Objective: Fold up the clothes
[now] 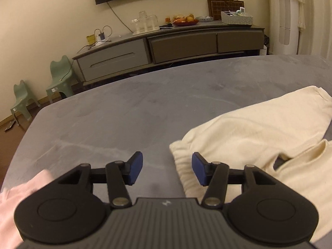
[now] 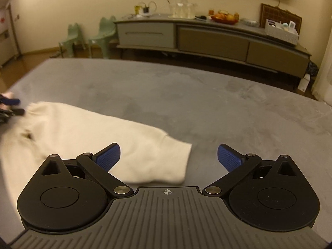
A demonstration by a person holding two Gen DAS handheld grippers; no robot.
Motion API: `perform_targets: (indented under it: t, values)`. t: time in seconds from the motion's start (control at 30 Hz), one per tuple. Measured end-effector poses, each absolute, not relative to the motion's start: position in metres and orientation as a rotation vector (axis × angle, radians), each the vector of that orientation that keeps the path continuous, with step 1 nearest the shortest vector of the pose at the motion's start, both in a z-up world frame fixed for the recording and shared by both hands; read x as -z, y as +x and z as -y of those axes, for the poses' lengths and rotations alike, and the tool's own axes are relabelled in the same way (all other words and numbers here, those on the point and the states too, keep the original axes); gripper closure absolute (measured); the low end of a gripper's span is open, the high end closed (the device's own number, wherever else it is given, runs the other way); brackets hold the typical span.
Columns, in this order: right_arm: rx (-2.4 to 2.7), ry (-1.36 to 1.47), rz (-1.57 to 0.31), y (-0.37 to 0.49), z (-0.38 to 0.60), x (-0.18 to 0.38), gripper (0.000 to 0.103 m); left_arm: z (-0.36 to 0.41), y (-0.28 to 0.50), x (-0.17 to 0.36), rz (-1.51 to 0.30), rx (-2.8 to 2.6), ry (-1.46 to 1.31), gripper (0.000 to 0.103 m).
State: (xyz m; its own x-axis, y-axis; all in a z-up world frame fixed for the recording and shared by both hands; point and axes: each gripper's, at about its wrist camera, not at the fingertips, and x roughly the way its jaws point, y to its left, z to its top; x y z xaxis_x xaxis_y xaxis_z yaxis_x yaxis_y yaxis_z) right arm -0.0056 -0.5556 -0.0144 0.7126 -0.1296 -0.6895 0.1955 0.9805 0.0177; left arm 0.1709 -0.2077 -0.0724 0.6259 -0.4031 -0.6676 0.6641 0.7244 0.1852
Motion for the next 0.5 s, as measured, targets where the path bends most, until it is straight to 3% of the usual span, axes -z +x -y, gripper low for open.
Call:
perform_targets:
  t: [0.13, 0.17, 0.23, 0.27, 0.3, 0.37, 0.5]
  values:
    - [0.174, 0.079, -0.804, 0.029, 0.563, 0.044, 0.007, 0.226, 0.175, 0.08, -0.636, 0.688, 0.451, 0.047]
    - [0.159, 0.086, -0.828, 0.036, 0.564, 0.05, 0.019, 0.229, 0.178, 0.083, -0.64, 0.688, 0.451, 0.047]
    - [0.135, 0.087, -0.851, 0.043, 0.563, 0.055, 0.028, 0.232, 0.18, 0.09, -0.652, 0.681, 0.451, 0.05]
    - [0.124, 0.079, -0.849, 0.045, 0.56, 0.055, 0.039, 0.232, 0.181, 0.09, -0.657, 0.69, 0.427, 0.067]
    - [0.113, 0.07, -0.847, 0.047, 0.558, 0.055, 0.061, 0.232, 0.181, 0.09, -0.66, 0.696, 0.41, 0.077]
    - [0.092, 0.042, -0.849, 0.047, 0.551, 0.05, 0.095, 0.231, 0.175, 0.084, -0.635, 0.698, 0.413, 0.081]
    - [0.092, -0.096, -0.796, 0.03, 0.53, 0.028, 0.096, 0.224, 0.157, 0.069, -0.564, 0.715, 0.414, 0.083]
